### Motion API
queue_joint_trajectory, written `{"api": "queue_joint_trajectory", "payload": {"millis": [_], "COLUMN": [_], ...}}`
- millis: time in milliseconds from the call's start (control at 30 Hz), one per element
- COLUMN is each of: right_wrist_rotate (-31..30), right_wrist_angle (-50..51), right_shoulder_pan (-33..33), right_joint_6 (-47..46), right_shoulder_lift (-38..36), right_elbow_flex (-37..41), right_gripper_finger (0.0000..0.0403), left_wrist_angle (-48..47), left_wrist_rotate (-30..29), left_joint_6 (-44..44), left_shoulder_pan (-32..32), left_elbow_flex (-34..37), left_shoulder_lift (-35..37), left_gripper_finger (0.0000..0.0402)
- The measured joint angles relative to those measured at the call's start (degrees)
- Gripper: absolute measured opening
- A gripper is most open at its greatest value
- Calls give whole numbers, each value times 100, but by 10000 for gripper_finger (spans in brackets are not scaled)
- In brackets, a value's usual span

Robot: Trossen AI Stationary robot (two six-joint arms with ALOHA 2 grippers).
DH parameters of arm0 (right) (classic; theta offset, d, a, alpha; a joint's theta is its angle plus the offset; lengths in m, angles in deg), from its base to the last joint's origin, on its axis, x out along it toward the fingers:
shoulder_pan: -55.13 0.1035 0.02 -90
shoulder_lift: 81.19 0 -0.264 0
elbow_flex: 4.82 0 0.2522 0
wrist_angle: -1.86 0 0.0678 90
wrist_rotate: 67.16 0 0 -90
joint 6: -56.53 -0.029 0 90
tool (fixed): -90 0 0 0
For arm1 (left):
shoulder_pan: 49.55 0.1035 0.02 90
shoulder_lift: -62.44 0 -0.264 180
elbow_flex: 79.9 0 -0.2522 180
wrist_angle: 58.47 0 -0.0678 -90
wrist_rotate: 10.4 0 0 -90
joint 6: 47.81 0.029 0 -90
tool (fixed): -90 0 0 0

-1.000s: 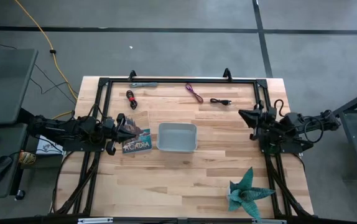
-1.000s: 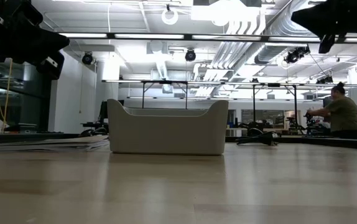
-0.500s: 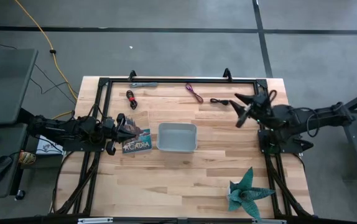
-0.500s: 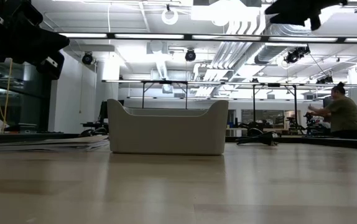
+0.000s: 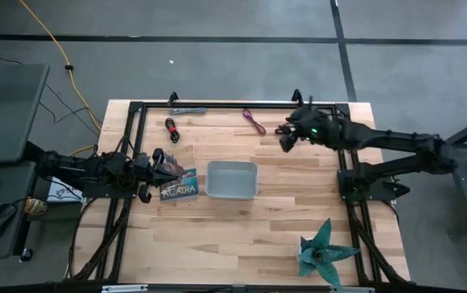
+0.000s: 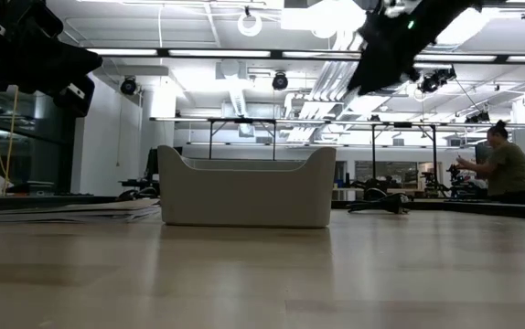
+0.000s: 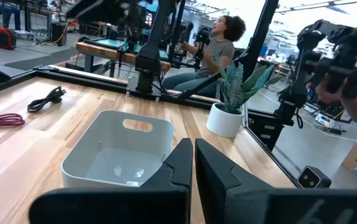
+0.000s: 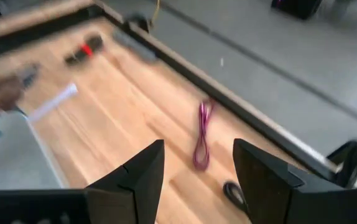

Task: Pick and place USB-C Cables
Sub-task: Put the right black charger cable into the gray bin

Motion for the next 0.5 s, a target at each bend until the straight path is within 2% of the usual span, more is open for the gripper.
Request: {"api": "queue_joint_trajectory", "payload": {"millis": [233, 500], "right_wrist_rotate": [834, 747], "right_wrist_angle": [10, -58], "right_shoulder_pan": [-817, -1228], "right_joint_6": [-198, -195], "right_shoulder_lift": [1060, 1644], "right_elbow_flex": [0, 0], "right_gripper_finger": [183, 183], "left_wrist_angle": [-2, -1], "left_wrist_rotate": [-1, 0], "left_joint_6": [0, 0], "left_shoulder_pan": [2, 1], "left_elbow_flex": [0, 0], "left_shoulder_lift": [1, 1], "left_gripper_finger": [0, 0]}}
